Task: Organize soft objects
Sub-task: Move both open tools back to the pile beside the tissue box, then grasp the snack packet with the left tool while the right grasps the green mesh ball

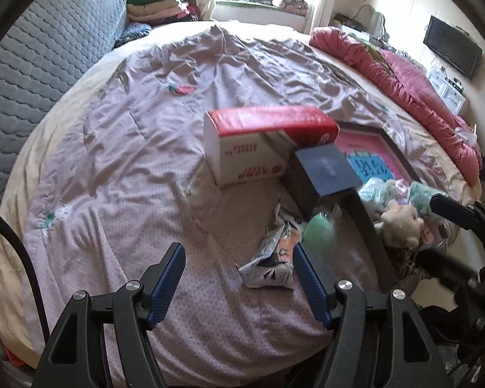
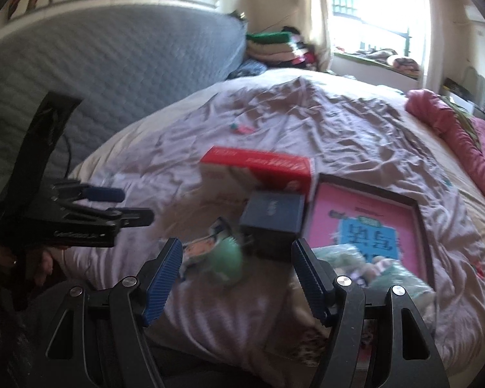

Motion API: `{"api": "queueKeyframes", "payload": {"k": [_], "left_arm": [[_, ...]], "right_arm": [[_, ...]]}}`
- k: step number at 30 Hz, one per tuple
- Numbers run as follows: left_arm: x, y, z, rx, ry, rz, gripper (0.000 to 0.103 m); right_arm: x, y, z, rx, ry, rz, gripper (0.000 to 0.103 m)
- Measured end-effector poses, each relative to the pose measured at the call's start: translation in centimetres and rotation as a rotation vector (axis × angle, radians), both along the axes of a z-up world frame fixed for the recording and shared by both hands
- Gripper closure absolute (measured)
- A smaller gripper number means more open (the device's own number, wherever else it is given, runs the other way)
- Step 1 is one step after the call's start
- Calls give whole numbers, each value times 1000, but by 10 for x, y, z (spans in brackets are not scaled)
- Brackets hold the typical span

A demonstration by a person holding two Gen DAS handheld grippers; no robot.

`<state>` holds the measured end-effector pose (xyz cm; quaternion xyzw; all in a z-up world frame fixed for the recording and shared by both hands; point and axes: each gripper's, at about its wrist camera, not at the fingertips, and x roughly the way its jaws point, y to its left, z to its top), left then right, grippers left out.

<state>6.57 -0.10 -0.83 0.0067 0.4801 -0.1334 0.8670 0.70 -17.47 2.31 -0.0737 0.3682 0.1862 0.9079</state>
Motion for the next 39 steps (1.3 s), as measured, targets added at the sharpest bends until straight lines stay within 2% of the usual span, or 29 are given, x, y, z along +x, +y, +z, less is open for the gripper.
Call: {"api": "queueKeyframes", "payload": {"k": [11,16,26,29,30,31,33,39], "left_arm": [[15,-20,-40,2,98,-61,35],[23,-31,-55,73,115,-90,35],[33,-22,-63,19,149,-122,35],[34,-23,-65,14,161,-148,35],[35,-24,-65,16,162,-156,35],[36,-25,-66,17,165,-163,35],[36,-28,-66,18,164,-181,35],[41,-43,-75,54,167,-216,35]], "right_arm": [[12,26,-48,-69,103,63,31],[23,29,-66,-95,141,52,31],[58,43,-93,-190,142,54,31],[67,45,-101,-183,149,70,32],[69,45,-103,-182,148,70,38],[73,44,-105,-173,146,69,50],[75,41,-107,-154,157,63,58],[61,31,-101,-200,118,66,59]]}}
